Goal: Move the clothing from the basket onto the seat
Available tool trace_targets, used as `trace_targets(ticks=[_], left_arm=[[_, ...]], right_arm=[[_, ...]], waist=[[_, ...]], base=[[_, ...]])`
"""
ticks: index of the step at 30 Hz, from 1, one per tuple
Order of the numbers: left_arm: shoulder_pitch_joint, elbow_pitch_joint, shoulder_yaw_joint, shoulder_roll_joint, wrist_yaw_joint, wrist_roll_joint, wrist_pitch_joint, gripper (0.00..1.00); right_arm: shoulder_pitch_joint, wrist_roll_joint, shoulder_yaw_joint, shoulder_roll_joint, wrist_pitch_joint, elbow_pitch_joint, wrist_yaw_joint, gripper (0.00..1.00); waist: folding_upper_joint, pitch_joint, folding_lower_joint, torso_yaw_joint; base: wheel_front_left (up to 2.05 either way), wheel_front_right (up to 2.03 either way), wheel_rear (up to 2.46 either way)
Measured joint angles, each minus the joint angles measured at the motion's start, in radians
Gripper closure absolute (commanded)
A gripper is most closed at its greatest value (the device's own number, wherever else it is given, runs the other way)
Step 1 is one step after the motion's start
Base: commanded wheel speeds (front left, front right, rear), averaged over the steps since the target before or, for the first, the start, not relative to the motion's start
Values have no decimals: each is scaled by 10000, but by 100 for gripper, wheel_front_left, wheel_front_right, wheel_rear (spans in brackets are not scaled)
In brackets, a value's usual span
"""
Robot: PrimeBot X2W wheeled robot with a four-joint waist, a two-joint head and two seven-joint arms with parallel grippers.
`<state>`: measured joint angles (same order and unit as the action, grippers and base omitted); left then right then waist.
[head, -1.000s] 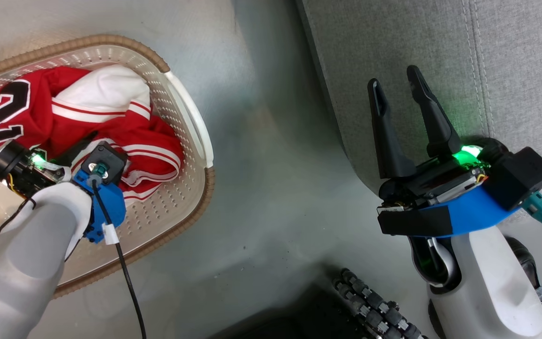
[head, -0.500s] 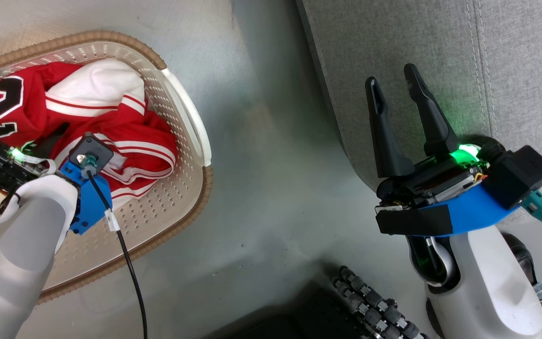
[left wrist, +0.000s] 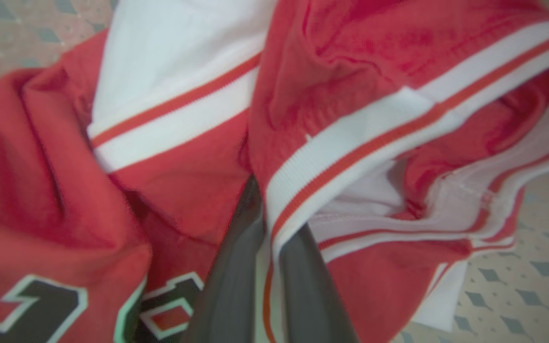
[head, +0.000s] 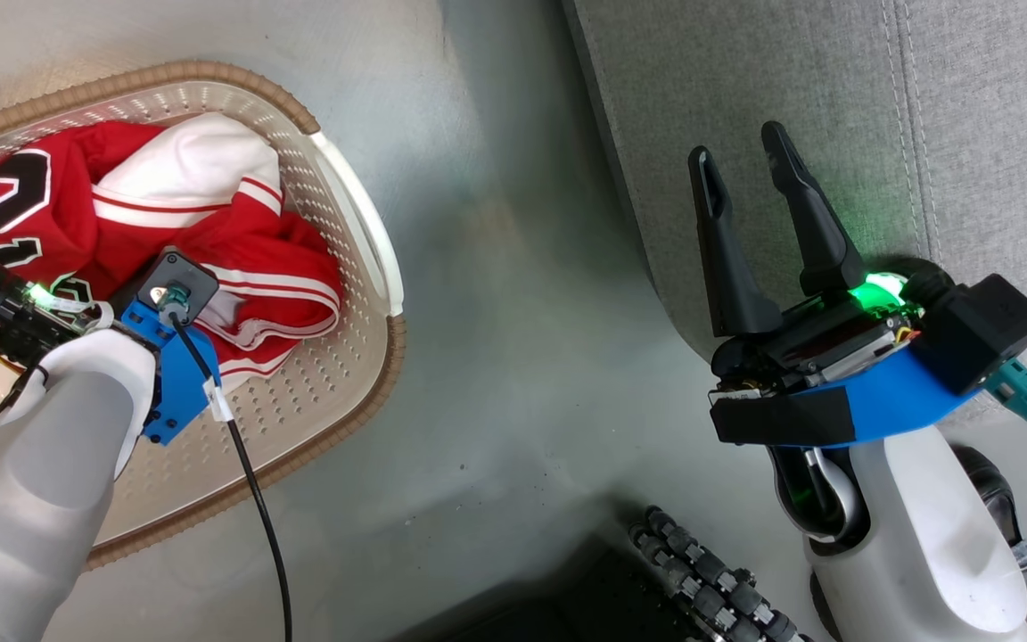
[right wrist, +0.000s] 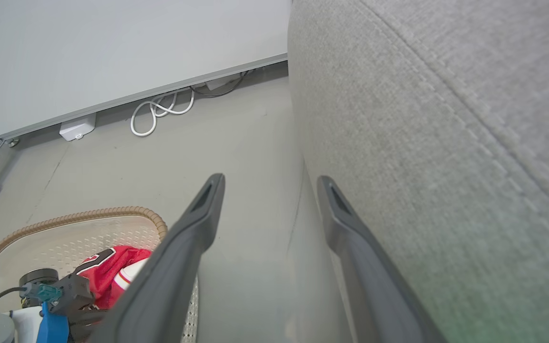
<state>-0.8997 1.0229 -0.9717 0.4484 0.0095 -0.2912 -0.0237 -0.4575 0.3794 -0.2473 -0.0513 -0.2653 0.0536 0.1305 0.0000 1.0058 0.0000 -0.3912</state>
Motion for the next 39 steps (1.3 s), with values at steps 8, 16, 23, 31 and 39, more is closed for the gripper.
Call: trace_targets(ticks=[8,16,23,31,39], left_arm=[[1,77,-48,-81,-73,-157,-90,100],[34,186,-56,-437,-104,-376,-353,100],[221,443,63,-1164,-173,-759,-943,100],[912,993,221,-1944,-466,-1306,-1764,100],[1849,1170,245,-2696,-894,-1670,-2266,100]], right_arm=[[0,-17,21,2,0,35,0,0],[-20,-245,201,12,12,132,2,0],[-10,-694,554,8,12,207,2,0],[368,-1260,976,10,12,366,2,0],[1070,-1772,1383,10,13,623,2,0]], waist=[[0,-87,0,57],[0,-454,0,235],[0,-1239,0,607],[0,-2687,0,1102],[1,-4478,-1,1667]], base=[[0,0,0],[0,0,0],[0,0,0],[0,0,0],[0,0,0]])
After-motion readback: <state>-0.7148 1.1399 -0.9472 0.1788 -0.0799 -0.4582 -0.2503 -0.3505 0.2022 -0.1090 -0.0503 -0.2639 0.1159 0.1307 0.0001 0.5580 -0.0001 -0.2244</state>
